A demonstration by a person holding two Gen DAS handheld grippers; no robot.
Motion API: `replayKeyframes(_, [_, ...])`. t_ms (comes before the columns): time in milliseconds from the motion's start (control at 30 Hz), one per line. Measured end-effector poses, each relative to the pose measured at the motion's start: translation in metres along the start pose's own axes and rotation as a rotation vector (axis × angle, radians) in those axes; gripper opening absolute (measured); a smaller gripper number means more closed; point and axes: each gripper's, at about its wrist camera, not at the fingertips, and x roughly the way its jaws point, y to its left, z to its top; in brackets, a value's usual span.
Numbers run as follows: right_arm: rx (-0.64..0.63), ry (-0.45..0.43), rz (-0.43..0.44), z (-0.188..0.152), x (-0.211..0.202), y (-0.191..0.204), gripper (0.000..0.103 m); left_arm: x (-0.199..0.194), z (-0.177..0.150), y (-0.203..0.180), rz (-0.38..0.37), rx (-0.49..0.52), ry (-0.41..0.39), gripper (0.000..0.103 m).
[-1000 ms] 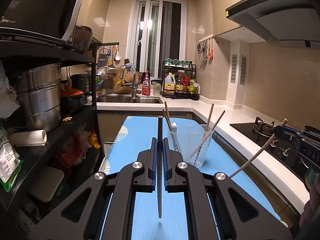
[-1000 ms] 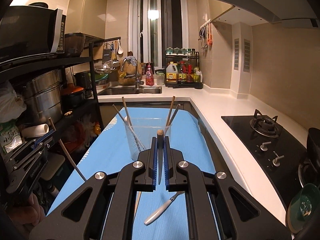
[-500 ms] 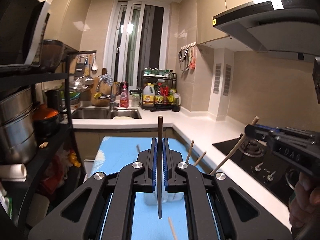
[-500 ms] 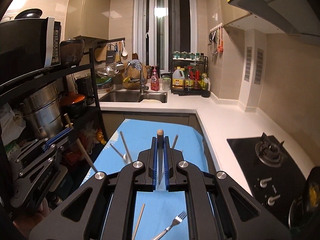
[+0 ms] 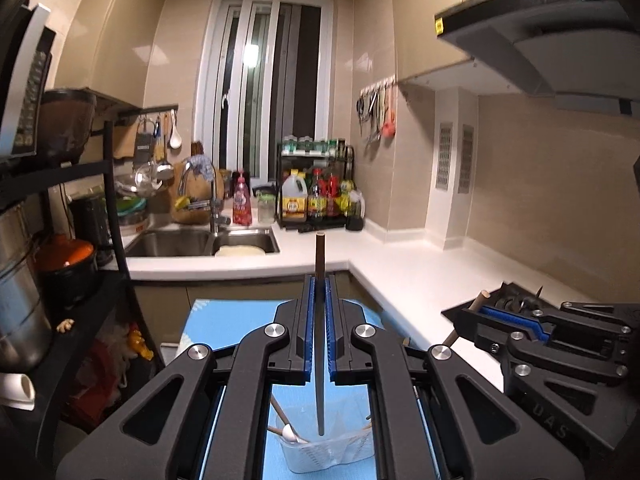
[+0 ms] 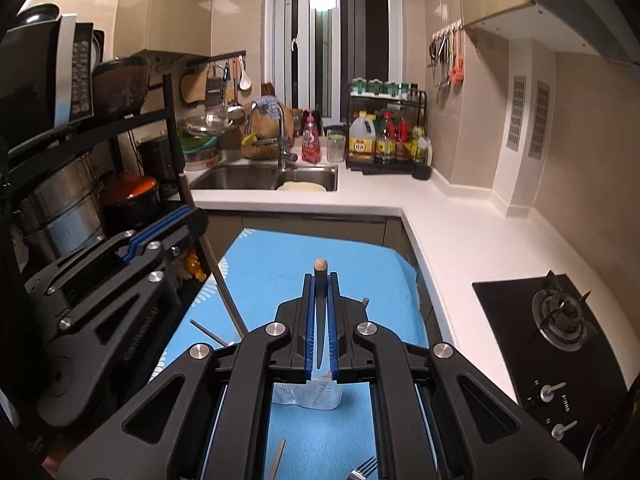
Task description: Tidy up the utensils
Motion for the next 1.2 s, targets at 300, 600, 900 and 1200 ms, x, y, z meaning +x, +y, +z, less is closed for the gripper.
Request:
replayKeyframes(300, [0.034, 0.081, -0.020, -0.021, 0.039, -0.010, 0.006, 0.049, -0.030, 0.011, 0.030, -0.057, 0.176, 0.005])
replayKeyframes(600, [0.077, 0.061, -0.035, -0.020, 0.020, -0.016, 0.039, 0.044, -0.030, 0.012, 0.074, -0.061, 0.238, 0.035])
replayKeyframes(900, [0.107, -0.006, -0.043, -0.056, -0.046, -0.019, 0.039, -0.010, -0.040, 0.007, 0.086, -0.055, 0.227, 0.035])
replayKeyframes(1200, [0.215, 0.034, -0.057, -0.180, -0.074, -0.016, 0.019, -0.088, -0.134, 0.010, 0.095, -0.081, 0.197, 0.021])
